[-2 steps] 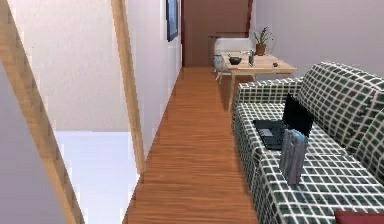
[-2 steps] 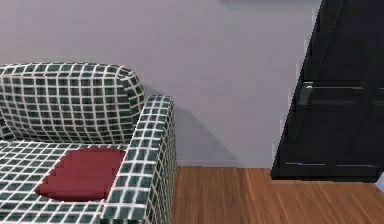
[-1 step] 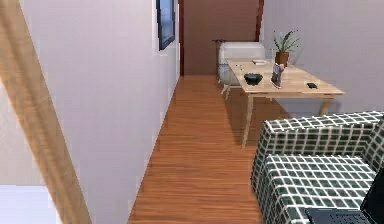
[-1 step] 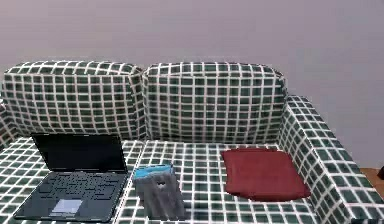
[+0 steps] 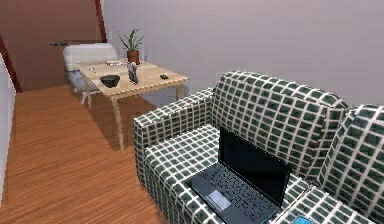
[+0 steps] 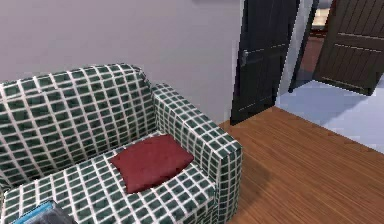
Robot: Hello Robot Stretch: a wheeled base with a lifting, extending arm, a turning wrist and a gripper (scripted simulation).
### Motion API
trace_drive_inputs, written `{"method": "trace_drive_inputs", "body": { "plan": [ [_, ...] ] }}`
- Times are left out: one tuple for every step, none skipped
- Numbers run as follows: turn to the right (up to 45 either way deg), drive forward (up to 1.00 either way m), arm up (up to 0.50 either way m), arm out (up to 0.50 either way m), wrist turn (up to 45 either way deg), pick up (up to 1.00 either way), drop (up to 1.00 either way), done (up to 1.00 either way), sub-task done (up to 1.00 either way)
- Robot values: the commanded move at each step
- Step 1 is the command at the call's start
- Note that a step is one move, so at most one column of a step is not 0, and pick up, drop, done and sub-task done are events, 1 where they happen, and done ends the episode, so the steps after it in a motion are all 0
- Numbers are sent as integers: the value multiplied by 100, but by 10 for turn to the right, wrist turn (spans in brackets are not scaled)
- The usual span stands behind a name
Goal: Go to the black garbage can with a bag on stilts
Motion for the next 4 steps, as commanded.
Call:
{"method": "trace_drive_inputs", "body": {
  "plan": [
    [0,5,0,0,0,0,0,0,0],
    [-450,0,0,0,0,0,0,0,0],
    [-450,0,0,0,0,0,0,0,0],
    [-60,0,0,0,0,0,0,0,0]
  ]
}}
